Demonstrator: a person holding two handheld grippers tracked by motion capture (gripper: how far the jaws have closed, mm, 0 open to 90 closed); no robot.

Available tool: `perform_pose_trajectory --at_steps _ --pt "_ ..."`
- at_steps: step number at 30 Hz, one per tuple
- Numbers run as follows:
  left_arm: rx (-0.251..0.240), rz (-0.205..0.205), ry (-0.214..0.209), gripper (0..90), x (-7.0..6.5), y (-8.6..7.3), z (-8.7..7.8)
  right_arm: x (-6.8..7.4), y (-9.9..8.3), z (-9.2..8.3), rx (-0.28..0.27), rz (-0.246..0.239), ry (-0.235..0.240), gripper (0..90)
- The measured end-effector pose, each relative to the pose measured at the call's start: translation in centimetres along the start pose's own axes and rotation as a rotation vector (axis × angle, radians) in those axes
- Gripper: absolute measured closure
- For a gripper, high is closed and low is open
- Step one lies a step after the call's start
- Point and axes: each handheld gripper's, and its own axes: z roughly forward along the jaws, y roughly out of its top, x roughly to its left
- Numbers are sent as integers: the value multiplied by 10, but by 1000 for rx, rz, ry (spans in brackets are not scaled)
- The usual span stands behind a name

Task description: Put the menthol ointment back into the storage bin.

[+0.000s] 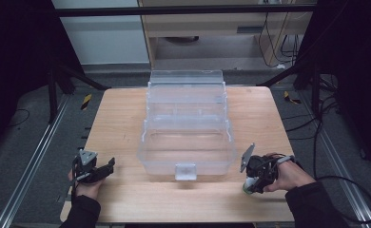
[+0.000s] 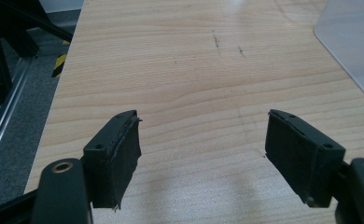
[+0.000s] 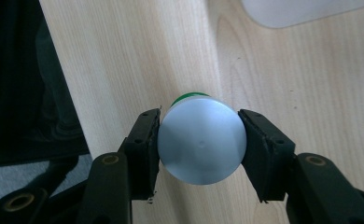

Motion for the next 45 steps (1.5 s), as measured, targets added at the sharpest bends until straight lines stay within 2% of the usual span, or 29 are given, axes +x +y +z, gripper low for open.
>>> perform_pose_trajectory --at_steps 5,18,25,32,45 --pt "1 -4 0 256 0 0 1 -3 2 -18 -33 19 -15 504" --pt "-4 1 -10 252 -1 0 2 -8 9 -46 -83 44 -39 504" --pt "-6 1 -12 251 -1 0 0 -11 19 -63 -104 34 -58 504" --pt "-3 3 -14 252 -1 0 1 -18 29 -72 -92 30 -56 504" --pt "-5 4 -14 252 -1 0 1 -28 45 -91 -107 19 -60 505"
